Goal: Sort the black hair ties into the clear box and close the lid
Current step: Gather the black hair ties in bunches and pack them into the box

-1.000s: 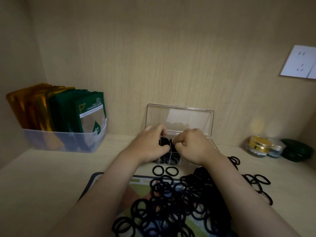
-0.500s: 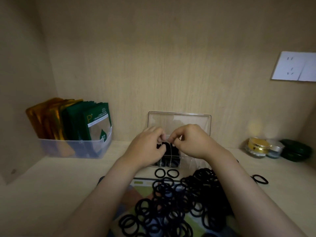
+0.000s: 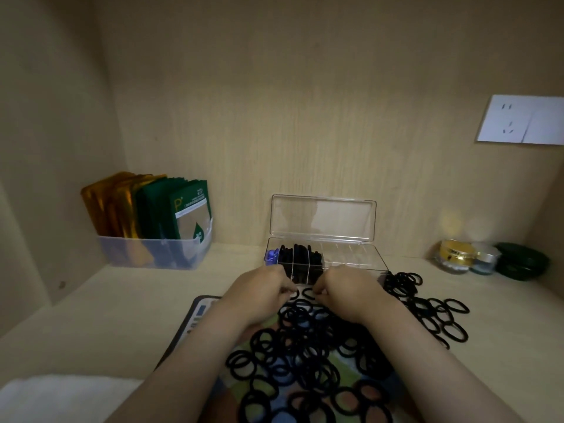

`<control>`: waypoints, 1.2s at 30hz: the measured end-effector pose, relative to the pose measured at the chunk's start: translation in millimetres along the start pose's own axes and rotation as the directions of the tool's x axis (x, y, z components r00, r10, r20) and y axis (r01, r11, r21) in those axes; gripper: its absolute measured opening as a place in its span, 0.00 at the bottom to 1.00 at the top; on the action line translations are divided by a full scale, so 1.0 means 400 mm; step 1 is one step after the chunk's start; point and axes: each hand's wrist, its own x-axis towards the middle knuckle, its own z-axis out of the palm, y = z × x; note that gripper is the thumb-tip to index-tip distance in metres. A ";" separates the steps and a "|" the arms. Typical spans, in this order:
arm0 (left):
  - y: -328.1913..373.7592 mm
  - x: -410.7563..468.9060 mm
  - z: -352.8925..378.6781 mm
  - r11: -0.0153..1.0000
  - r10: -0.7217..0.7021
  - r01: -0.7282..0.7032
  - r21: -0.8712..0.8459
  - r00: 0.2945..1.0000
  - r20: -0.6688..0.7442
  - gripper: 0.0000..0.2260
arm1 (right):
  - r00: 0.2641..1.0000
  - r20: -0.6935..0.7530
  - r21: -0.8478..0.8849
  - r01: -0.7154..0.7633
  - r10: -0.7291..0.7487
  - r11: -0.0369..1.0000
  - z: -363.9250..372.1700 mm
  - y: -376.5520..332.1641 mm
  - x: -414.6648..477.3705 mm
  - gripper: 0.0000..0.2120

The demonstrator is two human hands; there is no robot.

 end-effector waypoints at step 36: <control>-0.014 -0.043 -0.029 0.961 -0.130 0.155 -0.230 0.984 0.121 0.04 | 0.999 -0.041 0.567 0.052 -0.034 0.822 -0.011 -0.020 -0.034 0.09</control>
